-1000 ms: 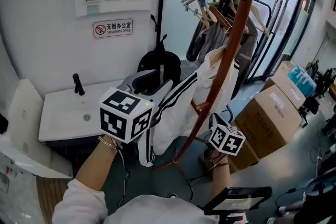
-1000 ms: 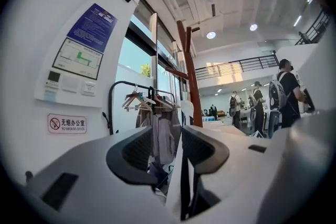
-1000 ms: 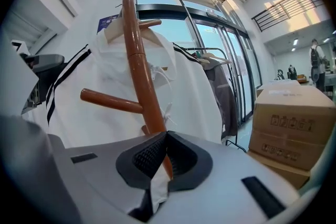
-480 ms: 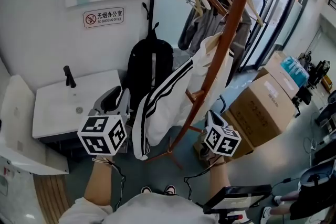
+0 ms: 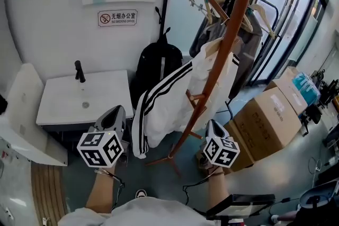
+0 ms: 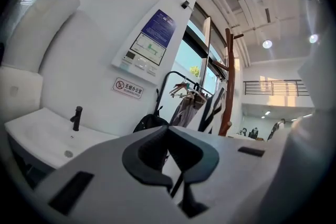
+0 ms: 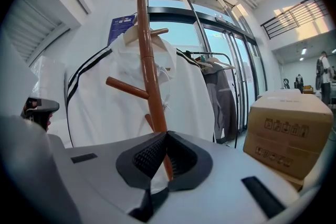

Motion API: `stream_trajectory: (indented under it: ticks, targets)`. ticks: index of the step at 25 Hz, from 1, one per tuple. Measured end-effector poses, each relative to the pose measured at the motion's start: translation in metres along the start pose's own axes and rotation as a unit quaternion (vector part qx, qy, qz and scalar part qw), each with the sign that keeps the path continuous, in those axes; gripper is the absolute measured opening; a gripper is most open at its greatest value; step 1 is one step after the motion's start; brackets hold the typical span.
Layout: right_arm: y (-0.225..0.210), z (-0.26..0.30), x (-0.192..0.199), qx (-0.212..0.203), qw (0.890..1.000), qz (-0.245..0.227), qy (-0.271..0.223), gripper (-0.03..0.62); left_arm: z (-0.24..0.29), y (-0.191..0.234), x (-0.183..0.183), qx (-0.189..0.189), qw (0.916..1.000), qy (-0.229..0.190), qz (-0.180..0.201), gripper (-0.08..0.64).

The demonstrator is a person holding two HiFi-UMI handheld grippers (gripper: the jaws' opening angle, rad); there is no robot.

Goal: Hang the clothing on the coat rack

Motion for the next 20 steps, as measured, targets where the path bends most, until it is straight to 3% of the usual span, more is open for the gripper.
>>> stream_trajectory:
  ticks: [8,15,20]
  targets:
    - [-0.038,-0.032,0.013,-0.029,0.999,0.017,0.003,0.023,-0.016,-0.066,0.039,-0.044,0.9989,-0.010,0.014,0.008]
    - [-0.062,-0.058,0.019,-0.048,0.998,0.028,0.001,0.023,-0.013,-0.125,0.074,-0.032,0.9988,0.022,0.030,0.008]
    - [-0.063,-0.061,0.029,-0.056,0.998,0.037,0.015,0.023,-0.009,-0.142,0.090,-0.014,0.9984,0.043,0.034,0.008]
Point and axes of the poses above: the fingertips, and each gripper's own axes: z forward along the fingers, y to its left, x out of its underside, the point moved 8 cm from there along -z, backward along the fingers, and after that the axes turned 3 degrees about x, right-handed, at the moved point
